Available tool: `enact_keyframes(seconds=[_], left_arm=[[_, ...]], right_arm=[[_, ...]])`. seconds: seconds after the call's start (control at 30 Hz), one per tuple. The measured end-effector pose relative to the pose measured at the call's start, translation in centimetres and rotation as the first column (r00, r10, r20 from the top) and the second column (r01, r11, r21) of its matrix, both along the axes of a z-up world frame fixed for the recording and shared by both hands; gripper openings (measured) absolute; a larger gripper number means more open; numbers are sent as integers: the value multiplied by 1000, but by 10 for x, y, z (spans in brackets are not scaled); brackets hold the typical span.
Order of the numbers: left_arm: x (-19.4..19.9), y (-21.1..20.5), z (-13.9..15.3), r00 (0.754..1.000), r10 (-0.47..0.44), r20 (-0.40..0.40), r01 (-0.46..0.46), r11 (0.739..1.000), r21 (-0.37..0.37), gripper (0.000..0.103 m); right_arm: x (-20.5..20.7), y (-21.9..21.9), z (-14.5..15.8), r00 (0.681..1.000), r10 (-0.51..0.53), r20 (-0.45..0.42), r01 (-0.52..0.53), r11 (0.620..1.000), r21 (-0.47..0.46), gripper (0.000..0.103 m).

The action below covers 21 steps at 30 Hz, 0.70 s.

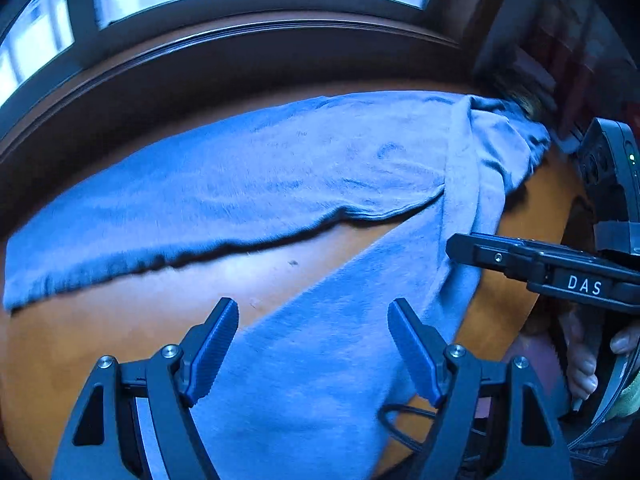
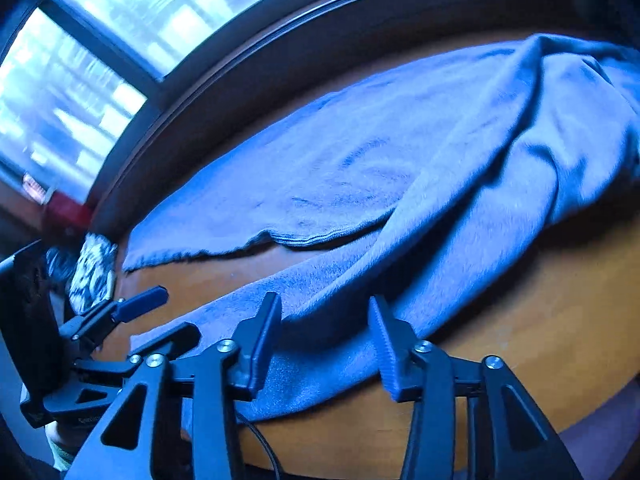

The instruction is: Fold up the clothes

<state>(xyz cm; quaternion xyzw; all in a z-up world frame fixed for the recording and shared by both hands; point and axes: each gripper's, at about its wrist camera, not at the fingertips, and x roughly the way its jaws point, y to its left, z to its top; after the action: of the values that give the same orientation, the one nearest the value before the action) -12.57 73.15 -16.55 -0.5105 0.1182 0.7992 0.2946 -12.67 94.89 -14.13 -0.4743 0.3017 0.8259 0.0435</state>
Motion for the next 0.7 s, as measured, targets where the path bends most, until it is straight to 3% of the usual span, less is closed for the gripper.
enact_keyframes(seconds=[0.23, 0.37, 0.5, 0.57, 0.7], left_arm=[[-21, -5, 9, 993, -106, -54, 104, 994, -26, 76], [-36, -1, 6, 988, -129, -89, 124, 990, -62, 76], [-59, 5, -1, 983, -141, -121, 130, 987, -95, 76], [-75, 8, -7, 979, -138, -151, 118, 984, -131, 76], [-100, 9, -23, 978, -117, -171, 83, 978, -193, 76]], right_arm=[[-5, -9, 8, 994, -111, 9, 111, 994, 24, 42], [-10, -9, -2, 989, -137, 59, 133, 989, 58, 16], [-10, -3, -13, 985, -155, 72, 153, 987, 39, 8], [-10, -1, -13, 987, -152, 57, 150, 988, 43, 4], [-10, 1, 5, 990, -124, -71, 124, 992, 2, 3]])
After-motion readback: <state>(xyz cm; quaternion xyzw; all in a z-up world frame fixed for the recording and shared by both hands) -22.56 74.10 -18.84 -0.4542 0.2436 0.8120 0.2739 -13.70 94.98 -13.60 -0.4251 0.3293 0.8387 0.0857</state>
